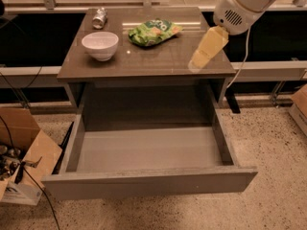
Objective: Place green rice chip bag into top drawer
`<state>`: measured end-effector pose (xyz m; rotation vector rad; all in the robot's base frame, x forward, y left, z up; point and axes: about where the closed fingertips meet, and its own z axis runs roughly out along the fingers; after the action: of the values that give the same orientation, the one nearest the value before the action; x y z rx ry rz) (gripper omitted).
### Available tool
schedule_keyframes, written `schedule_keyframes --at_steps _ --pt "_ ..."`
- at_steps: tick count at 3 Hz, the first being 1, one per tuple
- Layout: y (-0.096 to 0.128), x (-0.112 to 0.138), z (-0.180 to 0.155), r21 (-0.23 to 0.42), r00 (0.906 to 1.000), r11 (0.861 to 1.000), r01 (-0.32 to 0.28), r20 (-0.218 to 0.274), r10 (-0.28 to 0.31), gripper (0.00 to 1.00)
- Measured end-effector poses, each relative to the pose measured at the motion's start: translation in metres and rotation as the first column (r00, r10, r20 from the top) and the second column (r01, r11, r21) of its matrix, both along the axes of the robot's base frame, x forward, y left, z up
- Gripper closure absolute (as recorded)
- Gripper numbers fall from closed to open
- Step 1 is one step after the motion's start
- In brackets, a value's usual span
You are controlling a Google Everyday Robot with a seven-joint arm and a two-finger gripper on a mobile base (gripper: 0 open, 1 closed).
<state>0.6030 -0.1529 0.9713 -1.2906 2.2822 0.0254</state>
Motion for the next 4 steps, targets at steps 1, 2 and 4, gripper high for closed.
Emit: schedule_keyframes --at_steps 1,2,4 --pt "0.018 0.051 -0.024 0.03 0.9995 0.999 -0.028 -0.01 0.029 0.0" --pt "0.019 0.051 -0.024 0.03 0.9995 0.999 -0.029 -0.01 0.029 0.0" --pt "0.065 0.112 -0.042 0.128 0.9973 0.989 -0.073 0.018 0.072 0.0"
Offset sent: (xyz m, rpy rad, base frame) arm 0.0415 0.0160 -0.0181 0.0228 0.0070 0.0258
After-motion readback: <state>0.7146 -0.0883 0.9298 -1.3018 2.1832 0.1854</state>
